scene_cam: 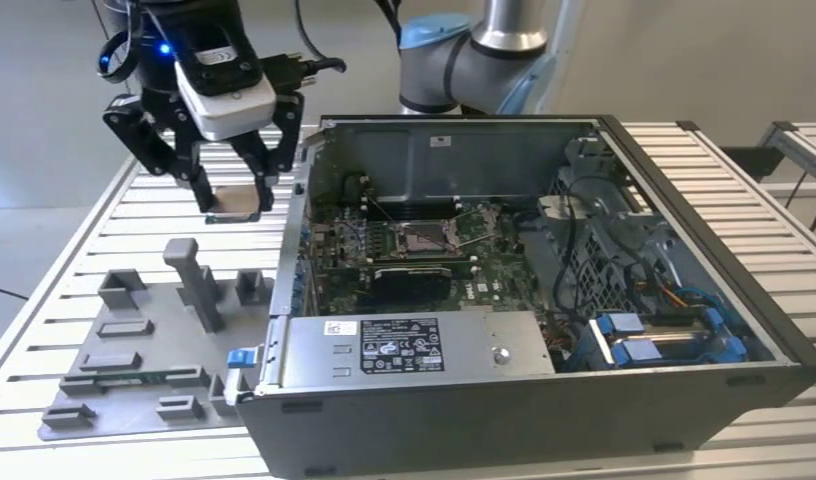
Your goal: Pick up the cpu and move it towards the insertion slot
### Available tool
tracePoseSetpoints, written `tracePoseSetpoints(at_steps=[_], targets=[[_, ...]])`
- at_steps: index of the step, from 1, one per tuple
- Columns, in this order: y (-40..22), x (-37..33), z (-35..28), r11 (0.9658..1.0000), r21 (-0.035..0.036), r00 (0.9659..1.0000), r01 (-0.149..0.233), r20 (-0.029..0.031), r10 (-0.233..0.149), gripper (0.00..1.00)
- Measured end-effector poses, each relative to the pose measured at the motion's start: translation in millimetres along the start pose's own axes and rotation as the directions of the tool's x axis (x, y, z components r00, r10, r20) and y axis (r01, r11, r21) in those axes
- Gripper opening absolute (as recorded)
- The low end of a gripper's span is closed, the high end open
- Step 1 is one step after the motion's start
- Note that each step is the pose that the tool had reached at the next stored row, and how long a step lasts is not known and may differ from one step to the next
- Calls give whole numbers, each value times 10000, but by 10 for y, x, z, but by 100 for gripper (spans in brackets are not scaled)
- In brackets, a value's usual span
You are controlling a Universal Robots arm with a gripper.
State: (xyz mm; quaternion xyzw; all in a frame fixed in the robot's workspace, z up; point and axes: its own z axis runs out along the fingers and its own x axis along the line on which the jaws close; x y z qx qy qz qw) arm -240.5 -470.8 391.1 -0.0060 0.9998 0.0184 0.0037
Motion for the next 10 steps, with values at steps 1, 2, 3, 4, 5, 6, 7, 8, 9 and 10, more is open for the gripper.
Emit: tracePoseSetpoints(at_steps=[1,2,3,4,5,6,7,8,9,10], targets=[[-1,-46,0,10000,0,10000,0,0,0,0],[-1,-91,1,10000,-1,10000,1,0,-1,0],[-2,-135,1,10000,-1,10000,0,0,0,0],[-2,-178,1,10000,0,10000,-1,0,1,0],[-3,-222,2,10000,-1,10000,0,1,0,0],[-3,-266,2,10000,-1,10000,0,0,0,0],[-4,-310,3,10000,-1,10000,0,0,0,0],[-4,-356,3,10000,-1,10000,0,1,0,0],[-5,-399,3,10000,-1,10000,-1,0,1,0],[-5,-444,3,10000,0,10000,0,0,0,0]])
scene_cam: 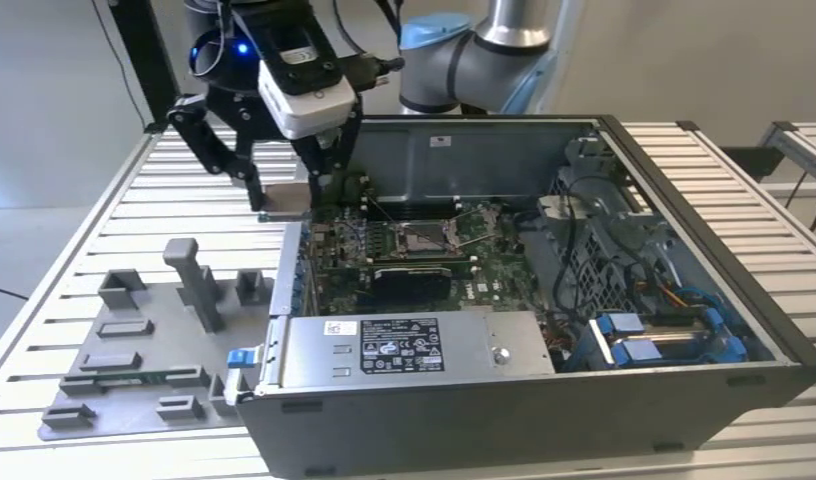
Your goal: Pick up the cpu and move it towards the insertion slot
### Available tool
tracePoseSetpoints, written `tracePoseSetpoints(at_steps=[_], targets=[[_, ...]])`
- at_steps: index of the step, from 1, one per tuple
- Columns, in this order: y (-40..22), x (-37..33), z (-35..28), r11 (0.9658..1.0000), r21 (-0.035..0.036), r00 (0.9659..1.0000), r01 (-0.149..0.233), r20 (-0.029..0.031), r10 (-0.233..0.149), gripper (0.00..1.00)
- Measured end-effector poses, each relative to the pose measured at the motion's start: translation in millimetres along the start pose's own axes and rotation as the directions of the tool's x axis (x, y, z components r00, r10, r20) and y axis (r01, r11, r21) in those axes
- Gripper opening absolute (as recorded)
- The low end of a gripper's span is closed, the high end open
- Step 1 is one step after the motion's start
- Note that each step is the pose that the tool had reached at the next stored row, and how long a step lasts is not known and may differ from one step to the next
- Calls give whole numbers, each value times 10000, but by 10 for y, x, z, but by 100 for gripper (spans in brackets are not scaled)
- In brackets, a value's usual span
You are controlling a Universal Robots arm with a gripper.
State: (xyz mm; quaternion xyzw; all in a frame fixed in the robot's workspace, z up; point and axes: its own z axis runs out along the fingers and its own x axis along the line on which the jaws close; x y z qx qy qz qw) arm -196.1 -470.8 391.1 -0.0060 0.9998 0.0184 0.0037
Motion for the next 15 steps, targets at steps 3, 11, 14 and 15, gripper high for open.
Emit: tracePoseSetpoints(at_steps=[3,11,14,15], targets=[[-2,-126,1,10000,0,10000,0,0,0,0],[-6,-468,4,10000,-1,10000,0,1,0,0],[-7,-600,4,10000,0,10000,0,0,0,0],[-8,-644,5,10000,-1,10000,0,0,0,0]])
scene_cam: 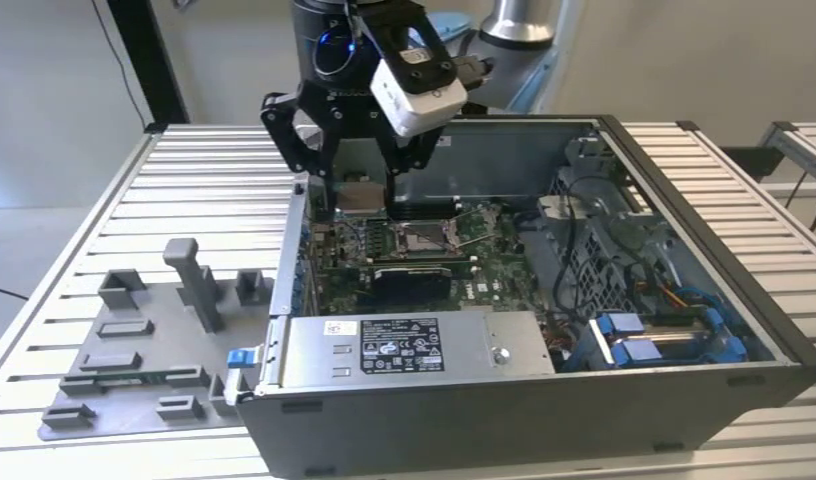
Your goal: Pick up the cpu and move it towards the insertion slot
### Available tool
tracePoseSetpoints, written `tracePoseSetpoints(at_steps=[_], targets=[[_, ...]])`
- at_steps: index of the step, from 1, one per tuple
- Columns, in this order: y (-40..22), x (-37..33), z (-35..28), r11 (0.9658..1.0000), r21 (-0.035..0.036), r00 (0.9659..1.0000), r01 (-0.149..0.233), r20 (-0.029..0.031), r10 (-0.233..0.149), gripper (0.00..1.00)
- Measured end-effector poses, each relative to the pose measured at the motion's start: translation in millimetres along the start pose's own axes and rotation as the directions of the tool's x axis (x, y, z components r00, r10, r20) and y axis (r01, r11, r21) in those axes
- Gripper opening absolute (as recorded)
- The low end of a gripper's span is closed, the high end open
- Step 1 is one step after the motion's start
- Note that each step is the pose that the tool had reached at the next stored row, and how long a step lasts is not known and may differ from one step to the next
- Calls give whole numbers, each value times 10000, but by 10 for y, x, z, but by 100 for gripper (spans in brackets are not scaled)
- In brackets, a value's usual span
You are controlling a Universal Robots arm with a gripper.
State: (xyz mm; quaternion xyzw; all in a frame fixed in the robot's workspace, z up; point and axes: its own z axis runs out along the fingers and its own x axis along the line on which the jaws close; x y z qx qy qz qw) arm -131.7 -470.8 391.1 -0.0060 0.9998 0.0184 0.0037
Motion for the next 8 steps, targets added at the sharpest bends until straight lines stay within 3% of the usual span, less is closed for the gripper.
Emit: tracePoseSetpoints(at_steps=[8], targets=[[-4,-345,2,10000,1,10000,0,0,0,0]])
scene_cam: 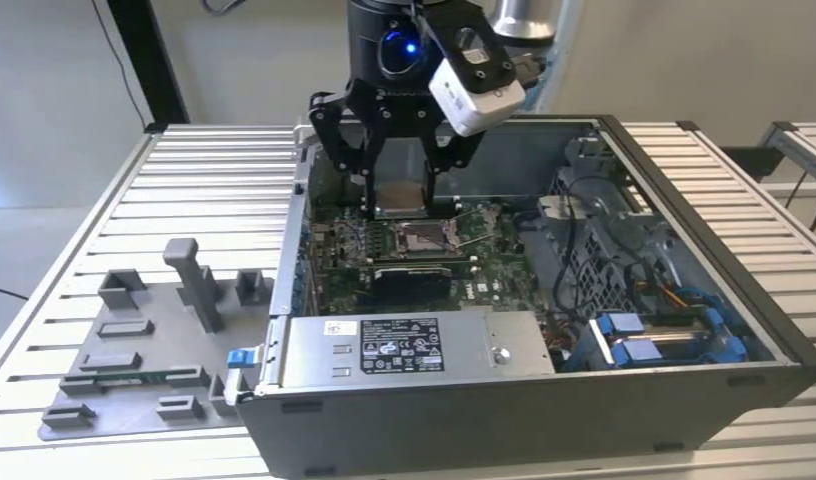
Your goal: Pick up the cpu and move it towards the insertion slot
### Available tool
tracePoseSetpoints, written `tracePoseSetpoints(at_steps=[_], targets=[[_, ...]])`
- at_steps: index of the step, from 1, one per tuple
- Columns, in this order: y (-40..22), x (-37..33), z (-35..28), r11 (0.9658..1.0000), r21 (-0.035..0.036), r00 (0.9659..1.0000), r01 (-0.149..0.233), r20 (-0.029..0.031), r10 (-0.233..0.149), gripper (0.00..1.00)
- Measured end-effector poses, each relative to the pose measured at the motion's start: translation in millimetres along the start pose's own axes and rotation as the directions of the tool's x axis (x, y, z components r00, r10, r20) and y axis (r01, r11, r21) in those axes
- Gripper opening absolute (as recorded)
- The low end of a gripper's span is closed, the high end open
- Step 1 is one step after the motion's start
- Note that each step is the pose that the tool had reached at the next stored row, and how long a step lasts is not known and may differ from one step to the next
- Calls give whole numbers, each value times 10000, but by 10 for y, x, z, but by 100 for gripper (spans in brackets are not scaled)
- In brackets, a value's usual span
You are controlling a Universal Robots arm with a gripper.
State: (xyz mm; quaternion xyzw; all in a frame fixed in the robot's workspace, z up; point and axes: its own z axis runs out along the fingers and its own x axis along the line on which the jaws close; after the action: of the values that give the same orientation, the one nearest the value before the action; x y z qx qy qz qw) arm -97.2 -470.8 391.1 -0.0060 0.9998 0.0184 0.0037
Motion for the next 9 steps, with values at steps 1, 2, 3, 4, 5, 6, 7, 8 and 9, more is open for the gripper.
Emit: tracePoseSetpoints(at_steps=[1,2,3,4,5,6,7,8,9], targets=[[-1,-45,1,10000,-1,10000,0,0,0,0],[-1,-90,1,10000,-1,10000,0,0,0,0],[-2,-135,1,10000,-1,10000,0,0,0,0],[-2,-182,1,10000,0,10000,-1,0,1,0],[-3,-227,2,10000,0,10000,0,0,0,0],[-3,-273,2,10000,0,10000,1,0,-1,0],[-4,-316,2,10000,0,10000,0,0,0,0],[-4,-360,3,10000,-1,10000,-1,0,1,0],[-5,-403,3,10000,-1,10000,0,0,0,0]])
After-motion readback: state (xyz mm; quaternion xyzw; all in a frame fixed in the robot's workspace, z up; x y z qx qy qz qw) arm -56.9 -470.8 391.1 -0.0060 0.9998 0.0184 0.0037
